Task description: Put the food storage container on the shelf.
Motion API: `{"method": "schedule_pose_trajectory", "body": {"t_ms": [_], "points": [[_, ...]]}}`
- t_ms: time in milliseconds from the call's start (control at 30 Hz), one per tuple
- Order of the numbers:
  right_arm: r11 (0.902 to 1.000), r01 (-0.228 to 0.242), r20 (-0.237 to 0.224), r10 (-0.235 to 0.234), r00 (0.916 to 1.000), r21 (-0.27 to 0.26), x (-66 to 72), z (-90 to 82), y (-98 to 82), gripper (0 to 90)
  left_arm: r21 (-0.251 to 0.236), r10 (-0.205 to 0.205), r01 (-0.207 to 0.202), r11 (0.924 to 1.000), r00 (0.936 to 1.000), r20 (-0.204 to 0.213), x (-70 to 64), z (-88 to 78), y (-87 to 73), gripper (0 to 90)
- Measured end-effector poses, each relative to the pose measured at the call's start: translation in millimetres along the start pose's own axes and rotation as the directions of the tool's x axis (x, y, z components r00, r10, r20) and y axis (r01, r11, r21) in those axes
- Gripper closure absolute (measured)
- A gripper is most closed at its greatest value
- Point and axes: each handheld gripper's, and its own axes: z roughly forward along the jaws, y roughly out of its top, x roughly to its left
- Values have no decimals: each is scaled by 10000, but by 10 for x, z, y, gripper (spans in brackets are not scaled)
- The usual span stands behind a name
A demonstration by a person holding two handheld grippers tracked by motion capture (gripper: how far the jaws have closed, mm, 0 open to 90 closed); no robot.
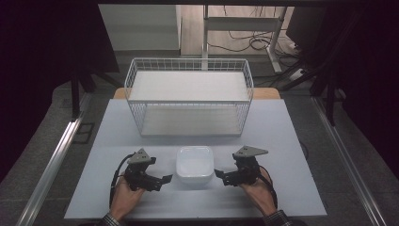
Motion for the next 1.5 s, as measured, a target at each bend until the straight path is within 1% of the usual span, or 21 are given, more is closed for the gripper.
{"method": "schedule_pose_trajectory", "body": {"t_ms": [167,367,433,533,567,767,900,933,967,1033,1100,1133,1167,1200,1233,1300,1333,1367,1400,1467,1500], "points": [[9998,183,189,-183,9997,24,88,20,115,26,-29,-16,17,10000,9998,216,-40,-4,141,16],[9993,100,-80,-97,9999,360,138,78,208,18,47,59,-60,10000,9998,214,-79,51,257,63],[9977,59,-1,-59,10000,677,168,116,267,84,216,330,-330,9992,9995,-12,-109,96,323,95],[9973,-7,-175,20,9998,730,176,136,303,137,280,387,-385,9989,9992,-42,-116,128,358,126],[9972,-108,-442,141,9989,745,172,158,327,163,335,362,-363,9988,9993,31,-111,158,387,142],[9984,-28,-500,56,9987,559,150,241,422,204,483,149,-162,9987,9995,274,-67,282,492,155],[9944,-124,-510,178,9985,1046,135,393,449,235,773,-4,-16,9970,9997,259,-39,405,499,140],[9938,-277,-576,340,9978,1073,123,399,438,247,732,-233,195,9971,9984,517,-21,417,481,136],[9938,-277,-576,340,9978,1073,123,399,438,247,732,-233,195,9971,9984,517,-21,417,481,140],[9912,-607,-747,698,9948,1177,102,379,416,257,780,-448,380,9962,9951,882,-3,420,460,149],[9816,-1218,-1134,1391,9838,1472,94,348,386,329,917,-802,669,9935,9853,1506,-20,429,427,206],[9816,-1218,-1134,1391,9838,1472,94,348,386,329,917,-802,669,9935,9853,1506,-20,429,427,211],[9646,-1941,-1500,2217,9635,1787,70,340,351,324,960,-902,758,9925,9835,1565,-40,410,409,232],[9646,-1941,-1500,2217,9635,1787,70,340,351,324,996,-851,697,9926,9834,1602,-45,397,401,250],[9569,-2159,-1608,2482,9553,1943,61,314,329,341,974,-902,749,9924,9825,1628,-71,355,384,284],[9553,-2214,-1585,2536,9542,1958,62,296,321,360,945,-888,740,9928,9825,1635,-75,319,372,320],[9538,-2284,-1529,2596,9535,1950,71,263,313,408,852,-934,807,9931,9829,1584,-75,277,360,374],[9594,-2210,-1304,2451,9607,1754,88,190,312,531,803,-983,865,9930,9828,1563,-73,252,353,475],[9611,-2167,-1286,2398,9623,1710,97,156,312,554,740,-1181,1073,9915,9799,1611,-67,208,335,517],[9615,-2168,-1316,2399,9618,1686,98,129,306,584,708,-1263,1162,9907,9788,1609,-72,190,330,577],[9573,-2392,-1421,2626,9544,1623,89,83,285,636,664,-1320,1229,9902,9787,1574,-83,179,327,599]]}}
